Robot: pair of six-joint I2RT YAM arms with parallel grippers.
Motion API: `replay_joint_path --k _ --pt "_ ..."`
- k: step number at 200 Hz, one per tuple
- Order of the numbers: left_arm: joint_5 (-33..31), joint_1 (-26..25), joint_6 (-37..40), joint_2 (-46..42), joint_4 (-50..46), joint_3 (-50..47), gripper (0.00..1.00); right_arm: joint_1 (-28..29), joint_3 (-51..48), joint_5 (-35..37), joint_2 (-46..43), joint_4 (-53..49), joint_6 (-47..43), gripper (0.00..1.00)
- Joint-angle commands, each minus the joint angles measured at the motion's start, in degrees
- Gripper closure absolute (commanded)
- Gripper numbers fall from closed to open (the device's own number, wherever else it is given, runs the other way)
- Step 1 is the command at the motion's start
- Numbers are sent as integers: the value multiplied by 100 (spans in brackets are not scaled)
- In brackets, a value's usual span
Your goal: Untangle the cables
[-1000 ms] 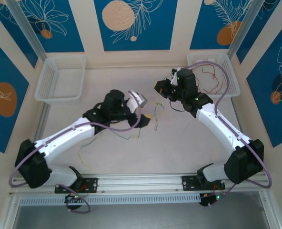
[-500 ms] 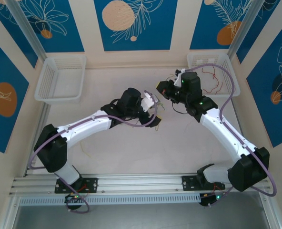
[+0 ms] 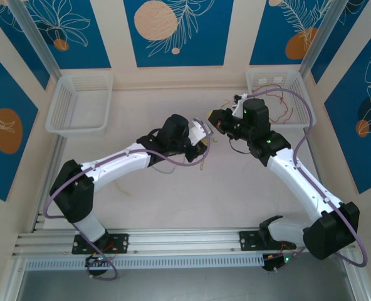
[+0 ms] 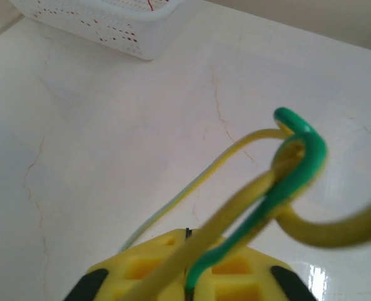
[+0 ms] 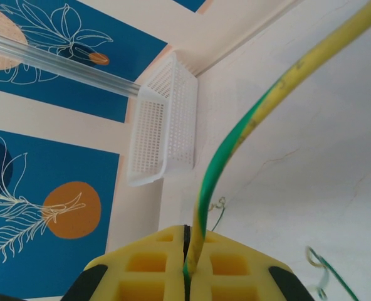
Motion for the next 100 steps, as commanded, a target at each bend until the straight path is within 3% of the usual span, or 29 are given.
replay_joint_path --k 1,52,100 --pt "-256 -39 175 -216 -159 82 99 -220 -51 156 -267 -208 -139 100" --pt "-283 -41 401 -658 -393 -274 100 -1040 -192 210 -612 -603 -266 100" --pt "-365 -42 416 -669 -522 -303 100 -949 -434 -255 -608 -44 -180 100"
